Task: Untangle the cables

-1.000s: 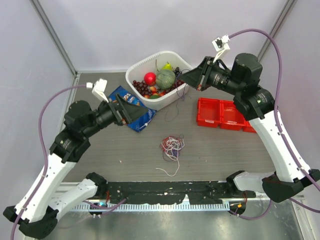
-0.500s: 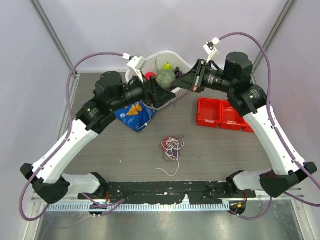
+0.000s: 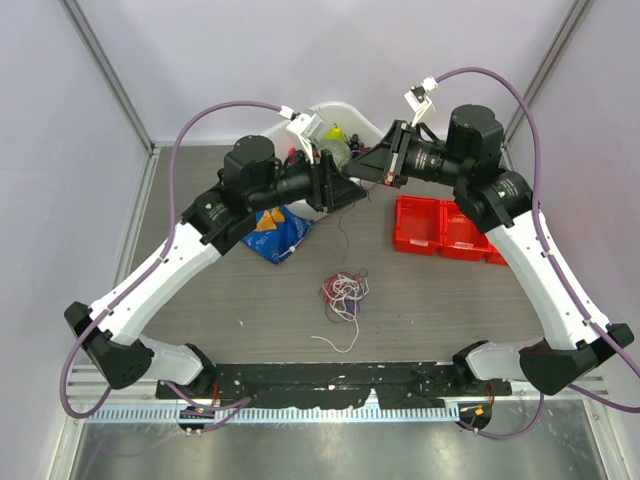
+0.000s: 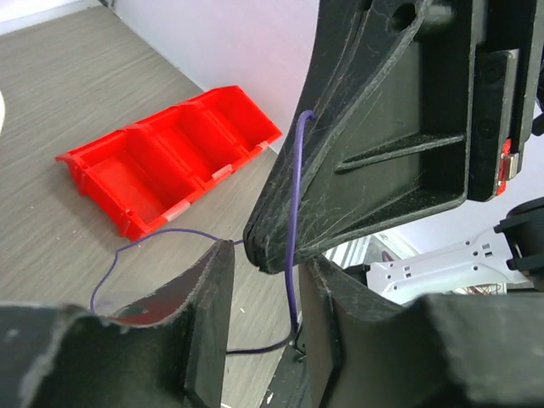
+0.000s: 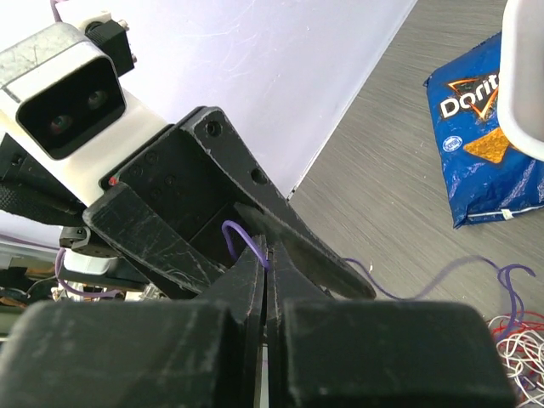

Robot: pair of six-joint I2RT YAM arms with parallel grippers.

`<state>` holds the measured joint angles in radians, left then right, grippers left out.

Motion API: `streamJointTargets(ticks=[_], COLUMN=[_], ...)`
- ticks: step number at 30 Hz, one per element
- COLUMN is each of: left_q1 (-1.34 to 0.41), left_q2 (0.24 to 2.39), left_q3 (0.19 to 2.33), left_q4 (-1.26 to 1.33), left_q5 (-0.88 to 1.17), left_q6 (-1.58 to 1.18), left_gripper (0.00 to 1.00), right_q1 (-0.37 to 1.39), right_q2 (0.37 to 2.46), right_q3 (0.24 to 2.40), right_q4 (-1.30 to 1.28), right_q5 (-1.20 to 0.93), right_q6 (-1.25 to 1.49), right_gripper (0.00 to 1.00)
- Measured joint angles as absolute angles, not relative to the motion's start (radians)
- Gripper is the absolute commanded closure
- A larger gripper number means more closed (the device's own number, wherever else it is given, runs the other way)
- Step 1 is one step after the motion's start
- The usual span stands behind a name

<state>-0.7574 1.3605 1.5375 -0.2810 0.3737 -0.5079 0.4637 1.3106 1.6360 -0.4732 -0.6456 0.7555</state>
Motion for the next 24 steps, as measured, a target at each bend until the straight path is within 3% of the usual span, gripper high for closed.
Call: streamJointTargets(ticks=[5,7,9,11,24], left_q1=[-0.760,-0.760,-0.760,-0.760,-0.760], left_q2=[1.382,1.382,1.382,1.381,1.346], left_q3=[1.538,1.538,1.538,1.538,1.481], left_q4=[-0.265,-0.265,-0.260,-0.258,-0.178], left_q5=[0.408,0.412,0.413,0.413,0.424], left_q6=[-0.542,-0.547,-0.550,-0.555,-0.622], left_gripper=[0.76,0.63,0.40,0.29,0.27], right_q1=[0.464,0.465,0.465,0.465,0.470], right_q2=[1.312,1.312,1.312,1.312,1.311], right_q3=[1.636,1.636,1.636,1.636,1.613], right_q4=[-0.480,-0.480,-0.484,-0.488,-0.504], right_q5=[-0.645,-0.645,-0.644,-0.641,-0.633], right_q6=[0.755,0.755,0.754,0.754,0.752], right_gripper=[0.99,0.99,0.99,0.99,0.99])
